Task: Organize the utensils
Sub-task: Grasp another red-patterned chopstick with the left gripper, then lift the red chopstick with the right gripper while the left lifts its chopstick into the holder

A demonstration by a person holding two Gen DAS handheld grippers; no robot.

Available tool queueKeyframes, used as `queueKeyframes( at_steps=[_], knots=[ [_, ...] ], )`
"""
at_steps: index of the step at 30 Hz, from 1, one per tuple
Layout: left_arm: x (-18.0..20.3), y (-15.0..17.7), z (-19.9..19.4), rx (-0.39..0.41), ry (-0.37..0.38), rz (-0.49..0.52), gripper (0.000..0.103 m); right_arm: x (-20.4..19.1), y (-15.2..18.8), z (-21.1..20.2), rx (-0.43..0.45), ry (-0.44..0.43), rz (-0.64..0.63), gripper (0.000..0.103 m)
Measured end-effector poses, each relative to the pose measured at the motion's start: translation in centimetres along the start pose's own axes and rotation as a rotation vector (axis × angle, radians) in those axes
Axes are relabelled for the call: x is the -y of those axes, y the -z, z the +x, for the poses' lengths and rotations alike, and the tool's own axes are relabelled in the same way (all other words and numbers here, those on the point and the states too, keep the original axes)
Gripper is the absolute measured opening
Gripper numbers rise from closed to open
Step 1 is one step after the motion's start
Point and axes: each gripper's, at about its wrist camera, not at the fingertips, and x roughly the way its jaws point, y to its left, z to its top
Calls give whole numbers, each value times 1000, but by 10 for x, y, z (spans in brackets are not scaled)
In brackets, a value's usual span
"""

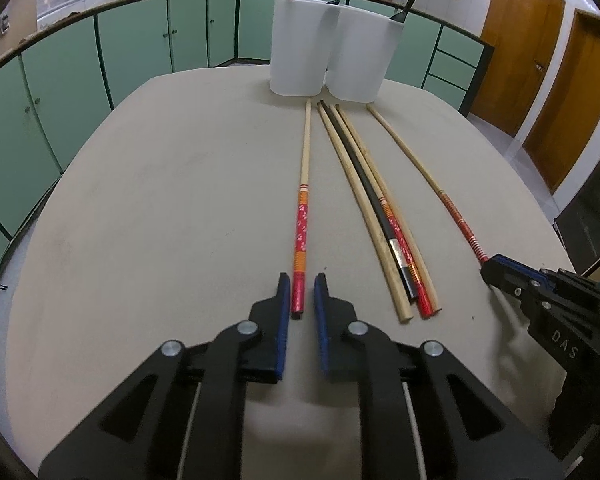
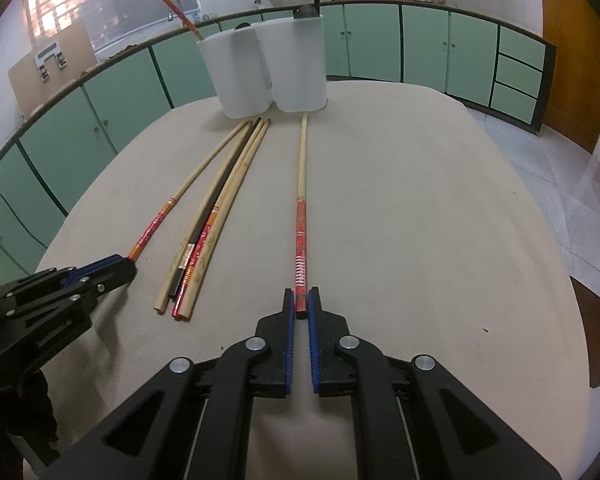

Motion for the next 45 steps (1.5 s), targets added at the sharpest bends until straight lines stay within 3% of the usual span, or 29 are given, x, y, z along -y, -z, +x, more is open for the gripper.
queueKeyframes(
  at_steps=[4,15,32,45],
  knots=[
    [-2,0,0,1,6,-9,5,1,0,-1,1,-4,6,6],
    [-7,-13,-32,51,9,1,5,-2,-11,-25,87,9,-20,6],
    [-2,-79,-131,336,15,68,5,-4,-80,-93,259,-34,-71,6],
    [-3,-120,-141,408,47,103,5,-14,-137,-120,298,-80,-156,6]
  ],
)
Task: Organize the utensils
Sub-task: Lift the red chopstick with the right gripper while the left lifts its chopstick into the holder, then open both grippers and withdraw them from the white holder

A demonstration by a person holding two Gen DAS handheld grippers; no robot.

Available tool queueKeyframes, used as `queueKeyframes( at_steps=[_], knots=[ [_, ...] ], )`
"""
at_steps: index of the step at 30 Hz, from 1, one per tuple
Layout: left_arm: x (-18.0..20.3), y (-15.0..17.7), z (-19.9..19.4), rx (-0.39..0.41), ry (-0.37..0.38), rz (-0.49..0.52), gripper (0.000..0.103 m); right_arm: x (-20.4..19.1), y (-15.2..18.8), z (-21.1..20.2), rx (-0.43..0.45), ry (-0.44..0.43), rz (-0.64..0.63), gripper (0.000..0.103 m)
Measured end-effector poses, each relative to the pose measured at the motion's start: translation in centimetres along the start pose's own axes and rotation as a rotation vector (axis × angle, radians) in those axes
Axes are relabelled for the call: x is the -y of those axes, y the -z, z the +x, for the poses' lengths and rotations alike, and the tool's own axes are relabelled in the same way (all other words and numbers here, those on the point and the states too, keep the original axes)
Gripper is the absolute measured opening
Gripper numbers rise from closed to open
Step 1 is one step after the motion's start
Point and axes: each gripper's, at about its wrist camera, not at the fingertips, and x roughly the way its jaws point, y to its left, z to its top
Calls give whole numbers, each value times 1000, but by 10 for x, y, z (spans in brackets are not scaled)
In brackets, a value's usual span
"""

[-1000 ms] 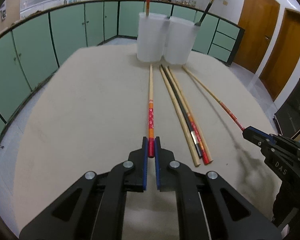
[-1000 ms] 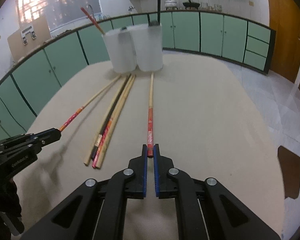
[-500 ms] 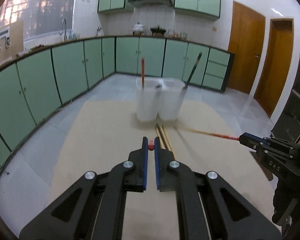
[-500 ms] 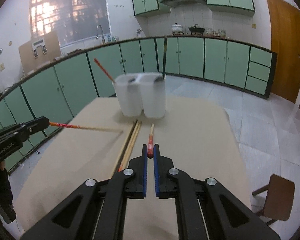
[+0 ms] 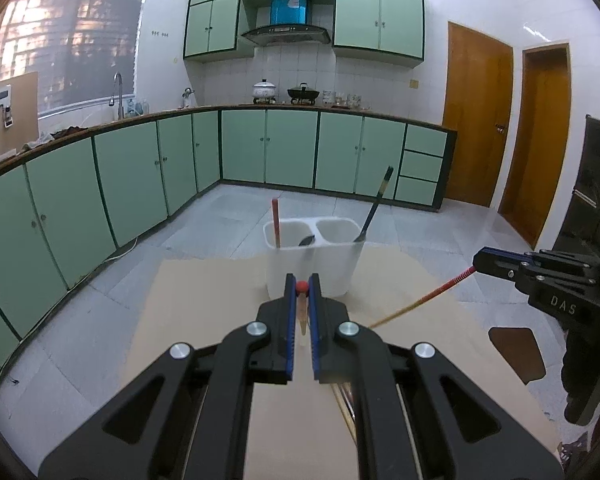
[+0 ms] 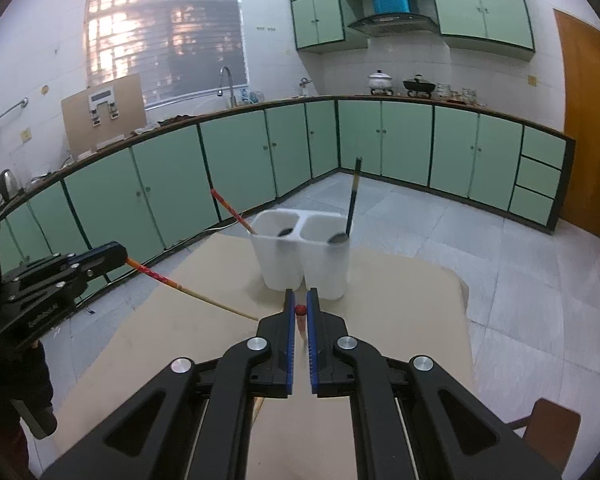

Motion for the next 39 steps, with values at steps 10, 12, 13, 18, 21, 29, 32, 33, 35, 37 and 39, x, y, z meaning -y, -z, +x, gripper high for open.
queueKeyframes(
  at_steps=[10,12,13,18,21,29,32,33,35,37,39],
  knots=[
    [3,-33,-13,81,34,53,5,-1,-54,-7,37,-32,-72,6],
    [5,-48,-17,113,47,64,5,-2,-70,-10,53,-44,-85,6],
    [6,-55,-18,129,51,69,5,-3,-80,-12,63,-43,-96,6],
    [10,-91,-21,216,54,90,5,-5,-125,-13,120,-43,-119,6],
    [10,-110,-8,231,53,96,5,-4,-152,-9,158,-45,-114,6],
    [-3,-122,54,192,47,63,5,8,-185,41,223,-9,-71,6],
    [-7,-119,77,182,26,68,5,11,-181,65,201,8,-64,6],
    [-8,-116,87,173,24,68,5,13,-178,75,189,15,-62,6],
    [-9,-113,100,151,26,69,5,16,-171,91,163,25,-59,6],
    [-10,-108,115,125,22,73,5,19,-165,101,139,31,-57,6],
    [-11,-104,125,101,17,78,5,22,-158,111,116,37,-54,6]
  ],
)
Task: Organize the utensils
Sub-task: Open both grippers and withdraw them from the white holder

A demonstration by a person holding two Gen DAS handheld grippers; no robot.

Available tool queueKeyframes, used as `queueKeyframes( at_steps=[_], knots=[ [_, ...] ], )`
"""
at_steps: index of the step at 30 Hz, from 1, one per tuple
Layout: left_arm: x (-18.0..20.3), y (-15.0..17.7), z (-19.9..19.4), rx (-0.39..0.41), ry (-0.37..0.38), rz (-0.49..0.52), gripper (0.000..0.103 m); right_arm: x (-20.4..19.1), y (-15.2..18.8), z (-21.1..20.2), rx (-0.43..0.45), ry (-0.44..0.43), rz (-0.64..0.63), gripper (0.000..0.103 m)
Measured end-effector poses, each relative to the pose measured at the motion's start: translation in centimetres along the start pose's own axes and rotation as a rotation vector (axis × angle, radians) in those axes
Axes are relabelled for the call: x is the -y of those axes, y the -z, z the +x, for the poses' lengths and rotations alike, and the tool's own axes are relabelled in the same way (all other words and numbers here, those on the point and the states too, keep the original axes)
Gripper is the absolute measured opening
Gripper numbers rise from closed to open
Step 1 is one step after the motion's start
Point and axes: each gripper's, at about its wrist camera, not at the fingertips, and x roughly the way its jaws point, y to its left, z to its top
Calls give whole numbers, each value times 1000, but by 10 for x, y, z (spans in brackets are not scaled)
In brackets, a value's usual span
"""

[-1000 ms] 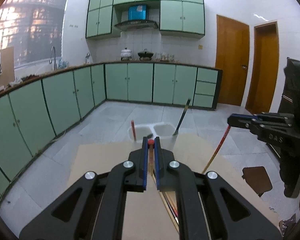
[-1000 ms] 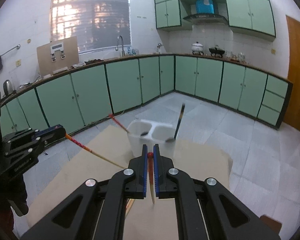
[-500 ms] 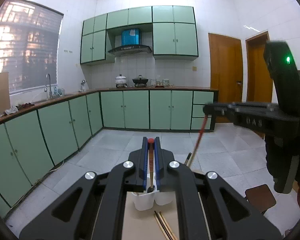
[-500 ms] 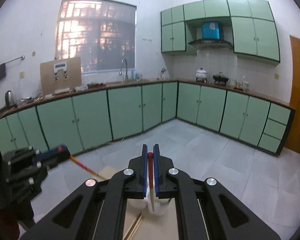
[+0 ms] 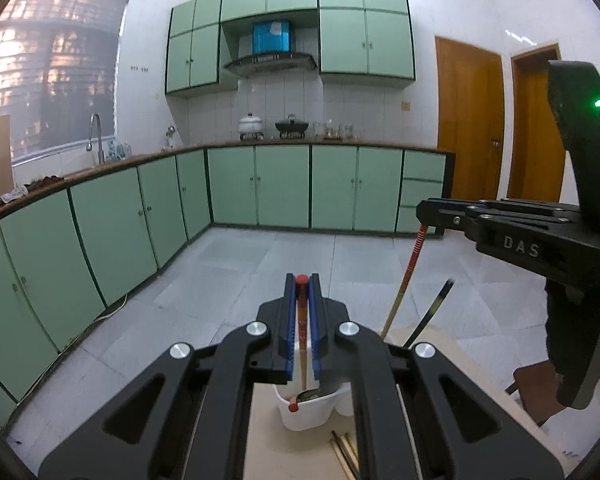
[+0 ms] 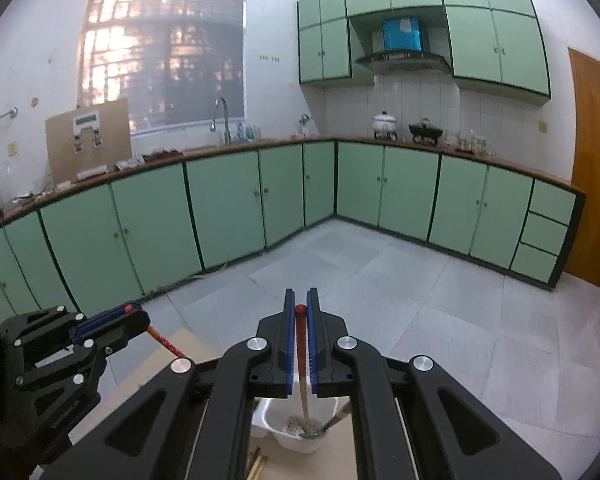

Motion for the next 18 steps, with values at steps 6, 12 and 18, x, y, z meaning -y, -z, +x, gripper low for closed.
queueKeyframes(
  at_steps=[6,12,18],
  knots=[
    [-8,4,4,-18,0,-21,23,4,19,7,-42,17,-2,11],
    [-9,0,-27,26,-4,-20,44,15,23,-21,-1,41,28,30],
    [-8,18,-67,46,-9,-41,68,19,42,-60,34,76,49,65]
  ],
)
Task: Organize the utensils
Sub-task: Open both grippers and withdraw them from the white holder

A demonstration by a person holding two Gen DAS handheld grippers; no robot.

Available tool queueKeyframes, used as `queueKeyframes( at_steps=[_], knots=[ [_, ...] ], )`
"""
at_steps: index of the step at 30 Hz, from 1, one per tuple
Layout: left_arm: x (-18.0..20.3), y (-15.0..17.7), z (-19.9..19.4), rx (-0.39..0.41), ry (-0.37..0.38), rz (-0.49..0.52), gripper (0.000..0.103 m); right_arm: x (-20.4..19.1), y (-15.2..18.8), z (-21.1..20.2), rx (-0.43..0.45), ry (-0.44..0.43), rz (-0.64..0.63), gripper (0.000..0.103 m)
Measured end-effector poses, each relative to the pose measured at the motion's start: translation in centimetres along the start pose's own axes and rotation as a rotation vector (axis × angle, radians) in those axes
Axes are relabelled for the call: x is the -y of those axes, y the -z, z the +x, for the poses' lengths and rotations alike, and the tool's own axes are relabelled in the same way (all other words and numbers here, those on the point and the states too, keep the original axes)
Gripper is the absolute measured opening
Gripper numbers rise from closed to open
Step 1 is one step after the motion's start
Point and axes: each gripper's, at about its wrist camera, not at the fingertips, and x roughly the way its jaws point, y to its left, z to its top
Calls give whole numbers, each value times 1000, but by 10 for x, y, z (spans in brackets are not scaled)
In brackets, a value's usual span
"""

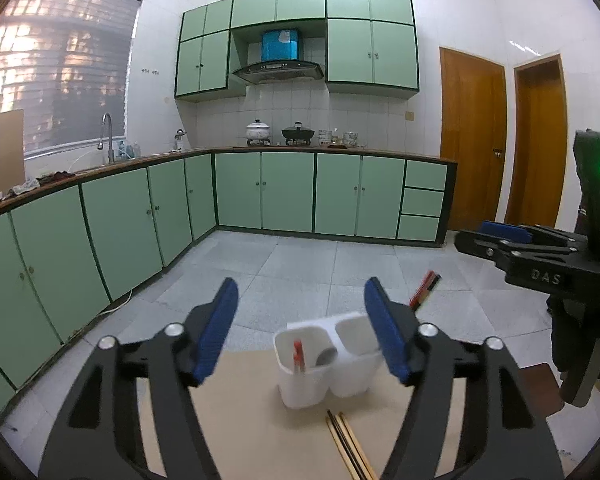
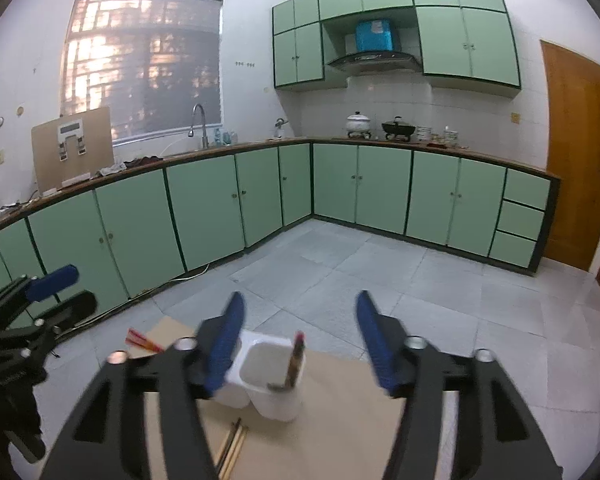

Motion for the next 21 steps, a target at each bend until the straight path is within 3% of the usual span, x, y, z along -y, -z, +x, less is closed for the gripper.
queueKeyframes(
  at_steps=[2,4,7,21],
  knots=[
    [0,11,-12,-2,-2,-14,77,2,13,-13,-8,1,4,69],
    [0,24,-22,-12,-7,-21,82,2,26,-23,-14,4,14,83],
    [1,47,-35,-36,-15,-26,86,-1,48,-38,-19,16,14,95],
    [4,157,-55,-208,-53,-98,90,-35,160,-63,-136,26,41,97]
  ],
)
